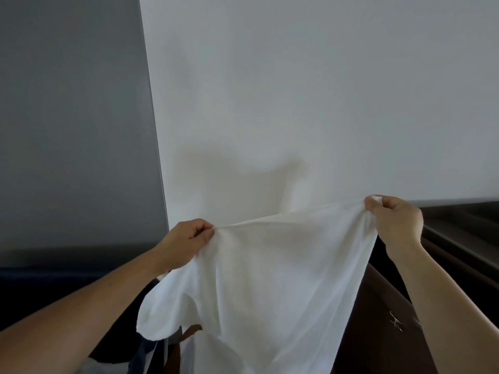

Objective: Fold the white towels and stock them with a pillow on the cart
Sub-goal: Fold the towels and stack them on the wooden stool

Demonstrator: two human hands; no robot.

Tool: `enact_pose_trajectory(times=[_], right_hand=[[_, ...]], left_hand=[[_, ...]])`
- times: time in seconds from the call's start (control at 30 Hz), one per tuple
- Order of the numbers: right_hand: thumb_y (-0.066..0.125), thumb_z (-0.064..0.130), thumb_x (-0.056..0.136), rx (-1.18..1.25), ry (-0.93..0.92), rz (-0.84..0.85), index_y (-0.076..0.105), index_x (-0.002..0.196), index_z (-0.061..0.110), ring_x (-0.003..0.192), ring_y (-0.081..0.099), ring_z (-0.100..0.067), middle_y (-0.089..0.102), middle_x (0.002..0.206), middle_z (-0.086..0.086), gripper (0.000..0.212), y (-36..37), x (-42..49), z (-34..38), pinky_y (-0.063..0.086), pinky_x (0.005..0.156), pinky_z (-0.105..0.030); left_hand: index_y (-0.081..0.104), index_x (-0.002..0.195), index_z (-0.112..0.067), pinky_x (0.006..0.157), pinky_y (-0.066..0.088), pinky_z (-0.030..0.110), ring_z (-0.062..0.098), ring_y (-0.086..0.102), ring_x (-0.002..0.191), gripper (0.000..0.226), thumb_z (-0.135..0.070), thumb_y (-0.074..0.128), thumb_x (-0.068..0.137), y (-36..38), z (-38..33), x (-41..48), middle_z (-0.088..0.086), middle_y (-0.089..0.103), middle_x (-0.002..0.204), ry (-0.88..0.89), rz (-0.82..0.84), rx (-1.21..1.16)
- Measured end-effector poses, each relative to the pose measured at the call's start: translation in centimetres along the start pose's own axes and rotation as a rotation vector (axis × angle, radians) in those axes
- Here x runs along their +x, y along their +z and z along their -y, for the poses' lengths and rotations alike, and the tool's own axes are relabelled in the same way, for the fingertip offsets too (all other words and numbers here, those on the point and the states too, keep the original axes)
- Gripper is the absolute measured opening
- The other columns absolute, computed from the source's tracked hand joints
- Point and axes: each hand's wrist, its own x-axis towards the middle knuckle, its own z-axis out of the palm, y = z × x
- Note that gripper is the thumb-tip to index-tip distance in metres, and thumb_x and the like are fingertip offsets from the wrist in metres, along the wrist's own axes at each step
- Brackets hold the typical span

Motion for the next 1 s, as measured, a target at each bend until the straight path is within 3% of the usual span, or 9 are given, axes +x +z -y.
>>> enact_pose_trajectory(times=[0.07, 0.17, 0.27, 0.4, 0.53, 0.63, 0.7, 0.83, 1.0], right_hand=[[0.07, 0.033, 0.089, -0.111, -0.094, 0.077, 0.077, 0.099, 0.018, 0.089, 0.067, -0.029, 0.072, 0.087, -0.002, 0.02, 1.6, -1.5, 1.4, 0.055, 0.085, -0.044], [0.07, 0.028, 0.088, -0.131, -0.183, 0.315, 0.075, 0.087, 0.021, 0.075, 0.067, -0.022, 0.072, 0.08, -0.002, 0.009, 5.5, -4.9, 2.8, 0.054, 0.073, -0.034], [0.067, 0.02, 0.091, 0.132, -0.066, 0.451, 0.069, 0.082, 0.021, 0.062, 0.071, -0.016, 0.069, 0.069, 0.002, 0.01, 8.9, -8.3, 2.6, 0.049, 0.058, -0.029], [0.064, 0.022, 0.091, 0.265, -0.024, 0.407, 0.07, 0.085, 0.032, 0.078, 0.07, -0.014, 0.072, 0.076, 0.008, 0.013, 11.1, -10.0, 0.9, 0.055, 0.072, -0.032], [0.062, 0.018, 0.093, 0.348, -0.003, 0.441, 0.07, 0.091, 0.028, 0.077, 0.064, -0.01, 0.07, 0.082, 0.007, 0.013, 11.5, -10.6, 0.1, 0.051, 0.069, -0.025], [0.061, 0.02, 0.095, 0.225, -0.08, 0.436, 0.065, 0.089, 0.033, 0.075, 0.061, -0.006, 0.067, 0.081, 0.01, 0.015, 11.4, -10.5, -0.6, 0.044, 0.062, -0.013], [0.061, 0.02, 0.095, 0.14, -0.163, 0.427, 0.064, 0.09, 0.033, 0.075, 0.06, -0.005, 0.064, 0.078, 0.012, 0.014, 11.3, -10.4, -1.0, 0.043, 0.063, -0.012], [0.057, 0.024, 0.098, -0.078, -0.4, 0.411, 0.067, 0.109, 0.02, 0.087, 0.06, -0.011, 0.061, 0.089, 0.014, 0.016, 11.4, -10.1, -1.0, 0.044, 0.079, -0.024], [0.057, 0.022, 0.1, -0.132, -0.58, 0.373, 0.066, 0.116, 0.012, 0.087, 0.056, -0.01, 0.058, 0.093, 0.013, 0.022, 11.7, -9.3, 0.5, 0.037, 0.079, -0.019]], left_hand=[[0.069, 0.094, -0.023, 0.075, 0.05, 0.025, 0.013, 0.064, 0.084, 0.016, -0.028, 0.054, 0.1, 0.5, -2.3, 0.3, -0.007, 0.07, 0.089, 0.077, 0.098, 0.161], [0.067, 0.101, -0.021, 0.066, 0.039, 0.007, 0.004, 0.056, 0.078, 0.016, -0.026, 0.052, 0.1, 2.9, -6.2, 0.6, -0.015, 0.063, 0.086, 0.226, 0.213, 0.325], [0.068, 0.102, -0.013, 0.06, 0.036, 0.009, 0.001, 0.051, 0.07, 0.021, -0.024, 0.049, 0.101, 5.2, -8.0, 0.7, -0.013, 0.059, 0.08, 0.279, 0.227, 0.363], [0.064, 0.09, -0.014, 0.058, 0.036, 0.012, 0.002, 0.05, 0.061, 0.021, -0.019, 0.047, 0.101, 6.7, -8.2, 0.1, -0.015, 0.053, 0.068, 0.287, 0.251, 0.318], [0.048, 0.069, -0.019, 0.052, 0.032, 0.014, 0.006, 0.042, 0.055, 0.03, -0.012, 0.047, 0.097, 7.9, -8.2, -0.6, -0.009, 0.047, 0.062, 0.265, 0.258, 0.231], [0.042, 0.064, -0.019, 0.049, 0.031, 0.015, 0.006, 0.038, 0.05, 0.033, -0.012, 0.047, 0.096, 8.5, -7.9, -1.2, -0.007, 0.043, 0.058, 0.226, 0.253, 0.195], [0.042, 0.065, -0.021, 0.049, 0.031, 0.013, 0.005, 0.039, 0.048, 0.032, -0.014, 0.048, 0.096, 8.9, -7.6, -1.5, -0.008, 0.044, 0.058, 0.189, 0.258, 0.174], [0.046, 0.07, -0.016, 0.05, 0.033, 0.014, 0.007, 0.038, 0.053, 0.027, -0.02, 0.048, 0.097, 9.4, -6.8, -2.0, -0.006, 0.045, 0.061, 0.144, 0.237, 0.153], [0.057, 0.085, -0.003, 0.059, 0.039, 0.021, 0.01, 0.046, 0.062, 0.032, -0.03, 0.049, 0.1, 9.5, -5.3, -3.0, 0.0, 0.055, 0.071, 0.141, 0.116, 0.111]])
